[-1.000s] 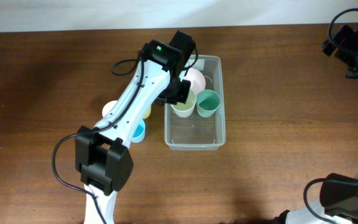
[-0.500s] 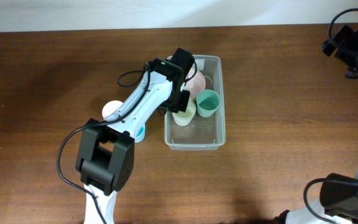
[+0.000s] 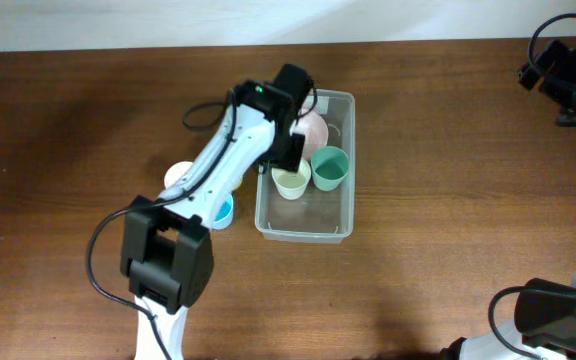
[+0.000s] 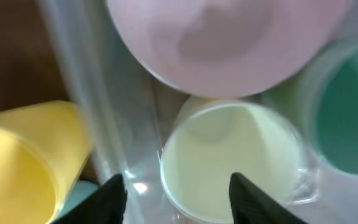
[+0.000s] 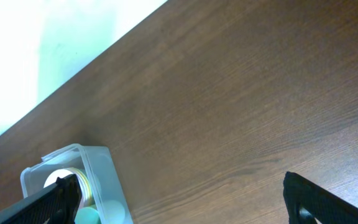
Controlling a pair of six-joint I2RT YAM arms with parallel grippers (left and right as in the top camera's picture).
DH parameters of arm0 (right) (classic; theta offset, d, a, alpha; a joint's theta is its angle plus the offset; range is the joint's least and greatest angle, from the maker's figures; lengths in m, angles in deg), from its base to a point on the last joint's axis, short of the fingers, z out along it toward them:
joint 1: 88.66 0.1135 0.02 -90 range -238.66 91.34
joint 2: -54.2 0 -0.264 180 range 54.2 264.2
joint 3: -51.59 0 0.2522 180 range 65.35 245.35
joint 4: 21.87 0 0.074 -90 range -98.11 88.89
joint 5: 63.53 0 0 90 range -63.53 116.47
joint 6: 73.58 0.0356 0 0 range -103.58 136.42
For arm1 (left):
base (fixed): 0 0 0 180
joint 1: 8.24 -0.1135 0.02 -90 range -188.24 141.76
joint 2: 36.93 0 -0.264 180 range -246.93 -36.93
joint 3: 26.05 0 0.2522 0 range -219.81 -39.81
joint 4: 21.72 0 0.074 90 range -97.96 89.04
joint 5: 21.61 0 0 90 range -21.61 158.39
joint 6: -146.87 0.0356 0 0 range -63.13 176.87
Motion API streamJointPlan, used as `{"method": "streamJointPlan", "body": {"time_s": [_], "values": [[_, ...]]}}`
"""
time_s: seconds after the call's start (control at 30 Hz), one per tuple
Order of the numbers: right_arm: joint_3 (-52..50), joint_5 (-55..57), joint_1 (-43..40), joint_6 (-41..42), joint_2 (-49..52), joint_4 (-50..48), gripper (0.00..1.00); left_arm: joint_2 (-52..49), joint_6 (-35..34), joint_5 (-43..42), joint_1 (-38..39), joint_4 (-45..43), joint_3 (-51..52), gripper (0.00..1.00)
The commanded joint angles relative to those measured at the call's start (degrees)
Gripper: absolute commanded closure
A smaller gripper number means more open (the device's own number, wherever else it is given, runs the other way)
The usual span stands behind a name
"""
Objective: Pack container
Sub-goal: 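Place the white cup in the container next to the green cup, then reach the left gripper to the pink cup and grasp it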
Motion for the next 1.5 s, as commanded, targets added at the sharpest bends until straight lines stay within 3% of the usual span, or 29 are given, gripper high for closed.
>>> {"method": "streamJointPlan", "body": {"time_s": [0.0, 0.1, 0.23, 0.37, 0.5, 0.77, 0.9, 1.0, 1.23, 1.47], "values": [[0.1, -0.1, -0.1, 0.5, 0.2, 0.0, 0.01, 6.1, 0.2, 2.5, -1.2, 4.0, -8.7, 0.35], [0.1, -0.1, -0.1, 0.5, 0.2, 0.0, 0.01, 9.4, 0.2, 8.5, -2.6, 6.6, -11.3, 0.23], [0.1, -0.1, -0.1, 0.5, 0.2, 0.0, 0.01, 10.7, 0.2, 10.8, -6.3, 9.9, -11.2, 0.21], [0.1, -0.1, -0.1, 0.5, 0.2, 0.0, 0.01, 9.1, -0.1, 10.6, -10.8, 10.5, -8.6, 0.27], [0.1, -0.1, -0.1, 0.5, 0.2, 0.0, 0.01, 6.5, -0.8, 10.6, -14.1, 10.4, -5.1, 0.39], [0.1, -0.1, -0.1, 0.5, 0.2, 0.0, 0.01, 4.8, -5.4, 9.5, -21.7, 16.7, -2.8, 0.40], [0.1, -0.1, -0.1, 0.5, 0.2, 0.0, 0.01, 4.8, -4.9, 8.8, -23.8, 15.3, 0.2, 0.41], [0.1, -0.1, -0.1, 0.5, 0.2, 0.0, 0.01, 4.8, 0.7, 1.9, -24.8, 11.3, 4.5, 0.42], [0.1, -0.1, -0.1, 0.5, 0.2, 0.0, 0.01, 4.8, 0.9, 1.6, -25.3, 3.7, 14.1, 0.45], [0.1, -0.1, -0.1, 0.5, 0.2, 0.0, 0.01, 4.8, 0.0, 1.8, -25.4, 0.8, 18.2, 0.58]]}}
